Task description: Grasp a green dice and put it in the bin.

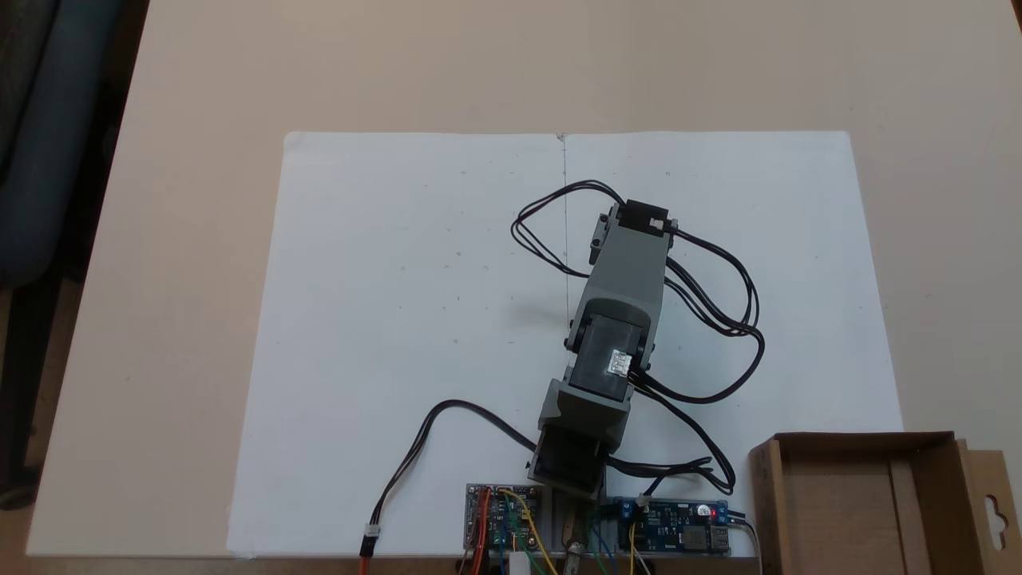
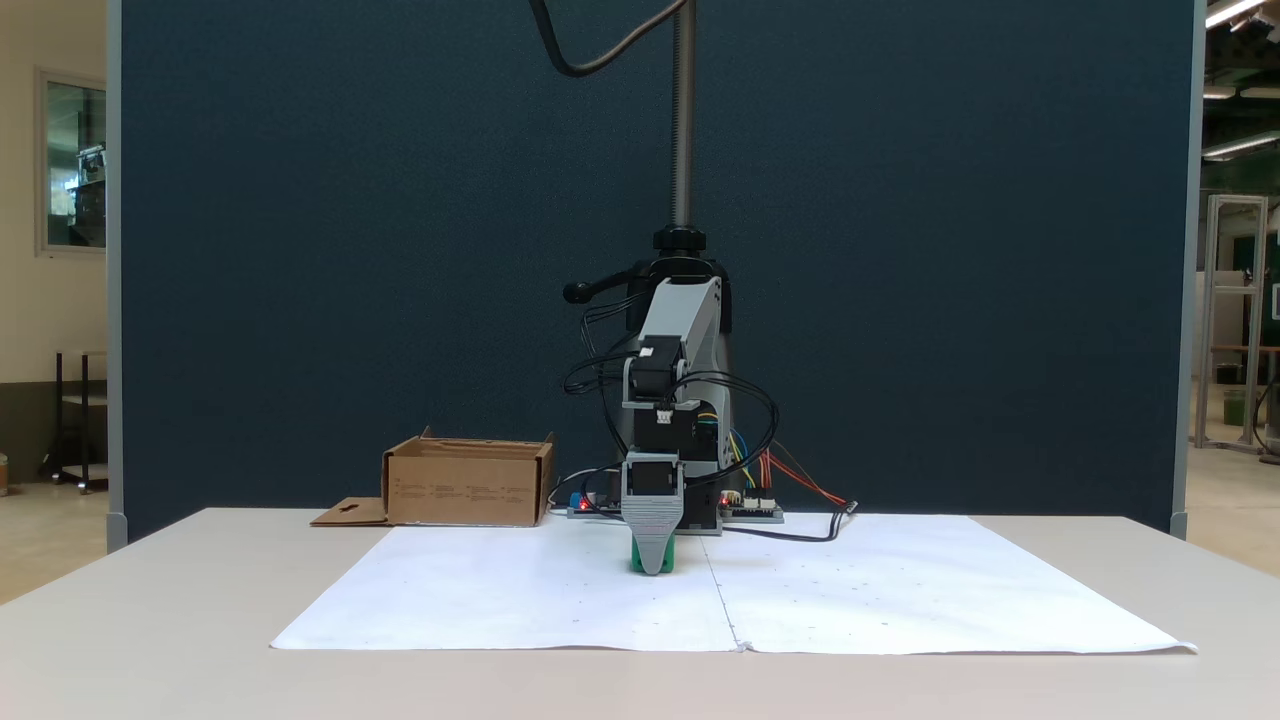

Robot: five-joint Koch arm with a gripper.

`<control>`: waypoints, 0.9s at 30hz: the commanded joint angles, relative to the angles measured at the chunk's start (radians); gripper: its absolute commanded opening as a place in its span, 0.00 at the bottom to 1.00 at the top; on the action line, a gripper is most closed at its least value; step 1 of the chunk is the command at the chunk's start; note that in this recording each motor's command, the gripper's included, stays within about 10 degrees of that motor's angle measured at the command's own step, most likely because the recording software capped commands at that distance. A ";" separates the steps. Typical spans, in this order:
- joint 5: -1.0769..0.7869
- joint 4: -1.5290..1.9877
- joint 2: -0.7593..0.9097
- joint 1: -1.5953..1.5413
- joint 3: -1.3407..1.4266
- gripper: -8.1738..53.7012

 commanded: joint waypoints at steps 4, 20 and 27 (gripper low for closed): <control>-0.084 -0.032 0.014 0.008 0.017 0.33; 0.207 0.377 0.084 0.006 -0.399 0.33; 0.299 0.765 0.083 0.072 -0.713 0.33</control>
